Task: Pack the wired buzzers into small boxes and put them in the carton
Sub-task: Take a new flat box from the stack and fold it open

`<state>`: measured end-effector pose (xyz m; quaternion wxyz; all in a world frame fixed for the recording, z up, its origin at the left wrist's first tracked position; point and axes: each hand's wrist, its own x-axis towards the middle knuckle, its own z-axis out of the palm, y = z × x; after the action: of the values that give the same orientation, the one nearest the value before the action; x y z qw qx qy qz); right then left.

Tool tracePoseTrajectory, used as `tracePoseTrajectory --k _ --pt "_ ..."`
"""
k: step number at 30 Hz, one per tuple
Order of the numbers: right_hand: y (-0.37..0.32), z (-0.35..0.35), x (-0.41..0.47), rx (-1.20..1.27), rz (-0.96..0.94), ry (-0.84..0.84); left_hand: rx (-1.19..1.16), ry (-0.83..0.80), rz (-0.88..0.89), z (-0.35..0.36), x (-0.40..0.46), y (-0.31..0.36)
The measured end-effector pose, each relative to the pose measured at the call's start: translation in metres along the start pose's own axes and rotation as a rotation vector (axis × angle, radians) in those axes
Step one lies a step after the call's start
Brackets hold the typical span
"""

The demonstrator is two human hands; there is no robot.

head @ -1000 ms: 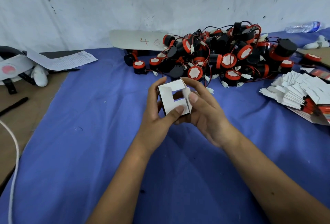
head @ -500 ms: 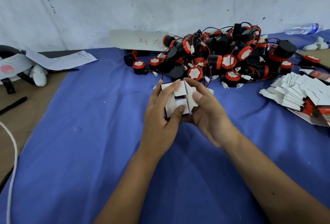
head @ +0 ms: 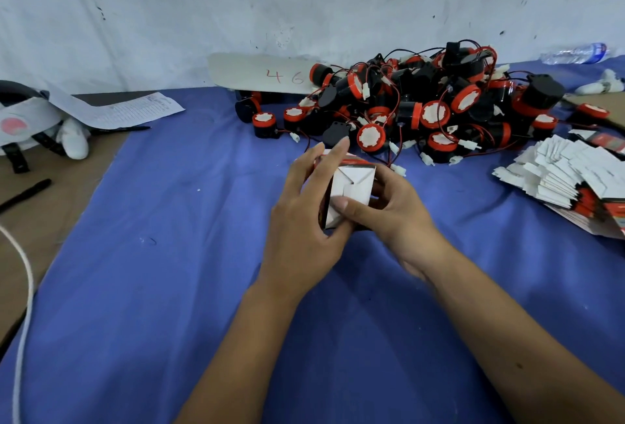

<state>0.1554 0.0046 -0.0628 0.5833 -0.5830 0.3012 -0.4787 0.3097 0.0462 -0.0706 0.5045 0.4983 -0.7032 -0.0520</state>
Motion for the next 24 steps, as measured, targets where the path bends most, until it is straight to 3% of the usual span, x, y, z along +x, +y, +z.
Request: tracePoseTrajectory --k 5,11,14,24 --pt "0.000 0.001 0.002 -0.106 0.004 0.082 0.040 -0.110 0.000 -0.008 0.000 -0.008" --pt "0.007 0.010 -0.002 -0.535 -0.189 0.224 0.148 0.042 -0.041 -0.005 0.000 -0.003" --pt "0.007 0.013 -0.002 -0.499 -0.247 0.199 0.203 0.082 -0.048 -0.005 -0.001 -0.002" --pt "0.006 0.017 -0.003 -0.120 -0.116 0.067 0.237 0.129 -0.089 -0.005 -0.001 0.000"
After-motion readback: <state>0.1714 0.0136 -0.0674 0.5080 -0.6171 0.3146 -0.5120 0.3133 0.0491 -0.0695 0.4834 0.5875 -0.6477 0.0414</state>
